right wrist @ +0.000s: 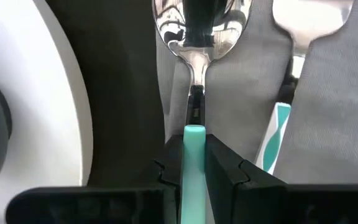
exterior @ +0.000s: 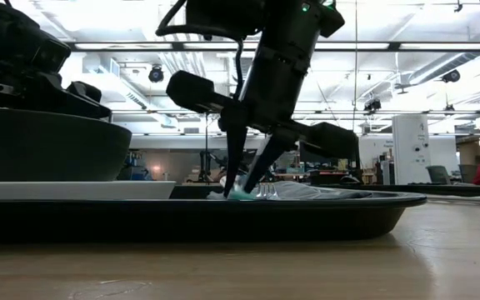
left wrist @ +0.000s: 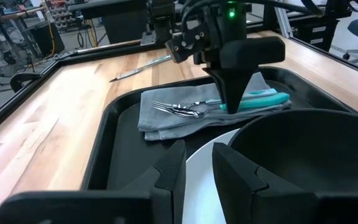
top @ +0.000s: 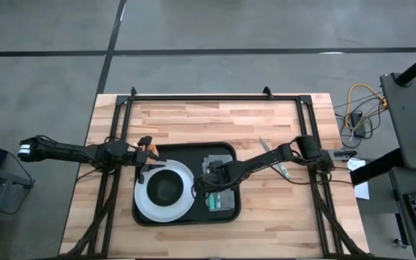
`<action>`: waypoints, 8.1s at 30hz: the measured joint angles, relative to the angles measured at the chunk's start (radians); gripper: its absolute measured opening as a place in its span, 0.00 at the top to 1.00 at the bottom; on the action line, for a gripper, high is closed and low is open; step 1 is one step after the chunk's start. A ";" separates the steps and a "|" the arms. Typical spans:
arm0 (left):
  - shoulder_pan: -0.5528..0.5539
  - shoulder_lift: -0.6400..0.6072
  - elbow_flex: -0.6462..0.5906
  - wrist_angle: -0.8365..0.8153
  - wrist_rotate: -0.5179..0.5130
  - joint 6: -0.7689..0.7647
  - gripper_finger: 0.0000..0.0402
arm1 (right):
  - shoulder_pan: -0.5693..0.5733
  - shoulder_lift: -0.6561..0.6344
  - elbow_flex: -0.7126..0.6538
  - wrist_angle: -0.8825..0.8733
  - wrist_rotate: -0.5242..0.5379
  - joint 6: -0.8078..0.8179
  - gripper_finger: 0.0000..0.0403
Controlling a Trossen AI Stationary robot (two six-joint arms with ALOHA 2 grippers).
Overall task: Set up tray
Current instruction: Put the green spoon on the gray napkin to the left of the white fork, then put the white knife on the gray napkin to the right of the fork
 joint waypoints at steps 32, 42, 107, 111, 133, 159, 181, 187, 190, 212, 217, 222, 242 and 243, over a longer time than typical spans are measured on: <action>0.000 0.003 -0.001 0.000 0.000 0.000 0.85 | -0.010 0.000 0.000 -0.009 -0.002 -0.037 0.75; 0.000 0.003 0.000 0.000 0.000 0.000 0.85 | -0.014 -0.001 0.000 -0.010 -0.009 -0.041 0.72; 0.000 0.003 0.000 0.000 0.000 0.000 0.85 | -0.125 -0.698 -0.681 -0.181 -0.079 -0.467 0.71; 0.000 0.003 0.000 0.000 0.000 0.000 0.85 | -0.143 -0.774 -0.755 -0.182 -0.079 -0.516 0.71; 0.000 0.003 0.000 0.000 0.000 0.000 0.85 | -0.362 -0.996 -0.989 -0.255 -0.107 -0.838 0.71; 0.000 0.003 0.000 0.000 0.000 0.000 0.85 | -0.374 -0.994 -1.128 -0.117 -0.134 -0.863 0.73; 0.000 0.003 0.000 0.000 0.000 0.000 0.85 | -0.374 -0.994 -1.095 -0.070 -0.131 -0.731 0.96; 0.000 0.003 0.000 0.000 0.000 0.000 0.85 | -0.373 -0.993 -1.035 -0.072 -0.132 -0.644 0.96; 0.000 0.003 0.000 0.000 0.000 0.000 0.85 | -0.368 -0.994 -1.008 -0.071 -0.132 -0.601 0.96; 0.000 0.003 0.000 0.000 0.000 0.000 0.85 | -0.090 -0.842 -0.897 0.055 -0.065 -0.117 0.96; 0.000 0.003 0.000 0.000 0.000 0.000 0.85 | -0.043 -0.724 -0.786 0.059 -0.062 -0.047 0.95; 0.000 0.003 0.000 0.000 0.000 0.000 0.85 | -0.028 -0.597 -0.650 0.046 -0.052 -0.005 0.95; 0.000 0.003 0.000 0.000 0.000 0.000 0.85 | 0.042 -0.203 -0.163 -0.122 -0.008 0.148 0.95; 0.000 0.003 0.000 0.000 0.000 0.000 0.85 | 0.047 -0.186 -0.151 -0.125 -0.011 0.156 0.95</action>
